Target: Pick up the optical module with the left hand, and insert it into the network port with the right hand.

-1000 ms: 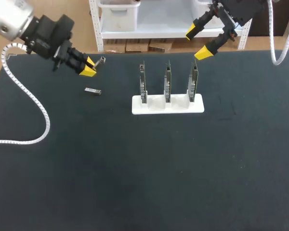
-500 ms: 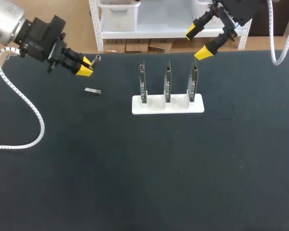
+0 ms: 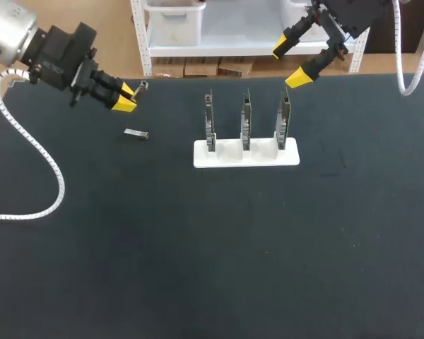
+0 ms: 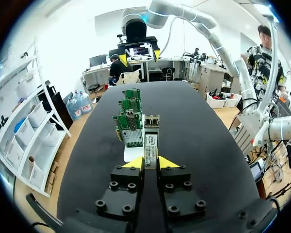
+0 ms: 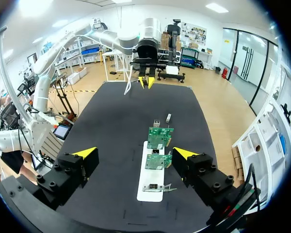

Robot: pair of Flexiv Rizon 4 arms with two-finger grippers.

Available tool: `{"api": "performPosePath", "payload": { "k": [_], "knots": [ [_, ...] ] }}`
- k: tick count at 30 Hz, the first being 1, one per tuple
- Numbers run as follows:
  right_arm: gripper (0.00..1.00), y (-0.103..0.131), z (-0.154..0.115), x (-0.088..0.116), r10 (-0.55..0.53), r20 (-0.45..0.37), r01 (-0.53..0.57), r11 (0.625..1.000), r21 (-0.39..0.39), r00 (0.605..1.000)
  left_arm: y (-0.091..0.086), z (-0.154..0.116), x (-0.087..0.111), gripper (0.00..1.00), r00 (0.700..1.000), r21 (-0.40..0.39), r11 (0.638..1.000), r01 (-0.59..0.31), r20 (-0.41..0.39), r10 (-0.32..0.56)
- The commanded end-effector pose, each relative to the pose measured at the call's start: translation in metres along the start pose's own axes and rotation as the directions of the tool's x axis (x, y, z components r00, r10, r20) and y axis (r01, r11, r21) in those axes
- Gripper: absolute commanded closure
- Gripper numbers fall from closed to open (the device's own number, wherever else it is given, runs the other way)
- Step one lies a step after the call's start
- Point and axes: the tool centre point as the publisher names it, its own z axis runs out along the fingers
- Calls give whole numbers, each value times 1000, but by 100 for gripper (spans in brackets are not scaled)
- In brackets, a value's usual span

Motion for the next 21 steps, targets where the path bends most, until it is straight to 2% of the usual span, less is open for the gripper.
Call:
{"api": "performPosePath", "payload": {
  "k": [1, 16, 21],
  "knots": [
    [0, 2, 0, 0, 0, 1, 0, 1000, 5, 1000, -1, -1, 0, 100, 1000, -3, 1000, -1, 0, 1],
    [0, 2, 0, 0, 0, 1, 0, 1000, 5, 1000, -1, -1, 0, 100, 1000, -3, 1000, -1, 0, 1],
    [0, 2, 0, 0, 0, 1, 0, 1000, 5, 1000, -3, -4, -45, 100, 995, -30, 995, -97, 26, 98]
  ]
}}
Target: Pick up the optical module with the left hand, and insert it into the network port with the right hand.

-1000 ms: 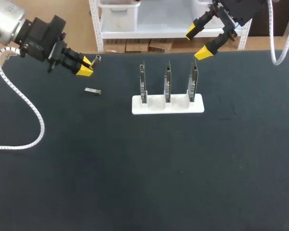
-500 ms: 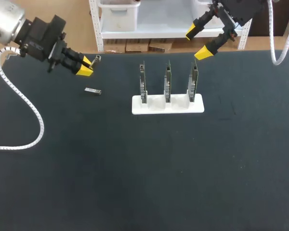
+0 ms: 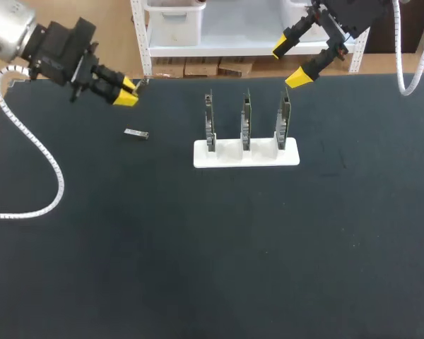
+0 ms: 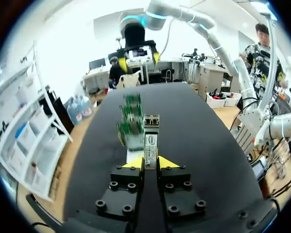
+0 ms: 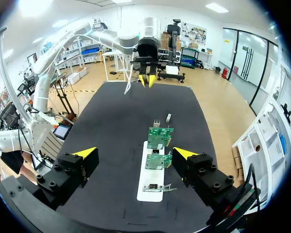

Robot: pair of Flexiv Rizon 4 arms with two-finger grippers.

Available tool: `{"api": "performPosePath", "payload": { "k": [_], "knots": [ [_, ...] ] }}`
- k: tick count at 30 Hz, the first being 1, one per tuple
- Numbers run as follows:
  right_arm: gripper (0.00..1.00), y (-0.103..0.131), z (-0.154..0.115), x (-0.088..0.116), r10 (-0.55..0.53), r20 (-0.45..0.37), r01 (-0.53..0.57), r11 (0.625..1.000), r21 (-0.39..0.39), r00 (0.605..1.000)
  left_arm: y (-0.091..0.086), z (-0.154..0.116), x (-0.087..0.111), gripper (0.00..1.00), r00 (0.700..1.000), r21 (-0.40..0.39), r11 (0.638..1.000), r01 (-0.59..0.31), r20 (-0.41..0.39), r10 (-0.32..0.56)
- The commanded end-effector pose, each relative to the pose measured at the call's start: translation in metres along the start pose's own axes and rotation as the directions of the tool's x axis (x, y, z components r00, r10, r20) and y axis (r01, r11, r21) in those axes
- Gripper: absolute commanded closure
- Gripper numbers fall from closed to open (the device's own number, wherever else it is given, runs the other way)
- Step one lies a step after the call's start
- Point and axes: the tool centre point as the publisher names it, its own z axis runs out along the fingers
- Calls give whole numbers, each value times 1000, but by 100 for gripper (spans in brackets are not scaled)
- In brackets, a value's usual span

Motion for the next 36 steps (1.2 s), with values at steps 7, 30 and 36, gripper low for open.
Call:
{"api": "performPosePath", "payload": {
  "k": [7, 30, 36],
  "knots": [
    [0, 2, 0, 0, 0, 1, 0, 1000, 6, 1000, -7, 21, -48, 100, 998, -36, 999, -10, 62, 12],
    [0, 2, 0, 0, 0, 1, 0, 1000, 6, 1000, -26, 58, -110, 100, 990, -130, 990, 51, 140, -33],
    [0, 2, 0, 0, 0, 1, 0, 1000, 6, 1000, -24, 66, -117, 100, 985, -74, 997, -4, 174, 17]
  ]
}}
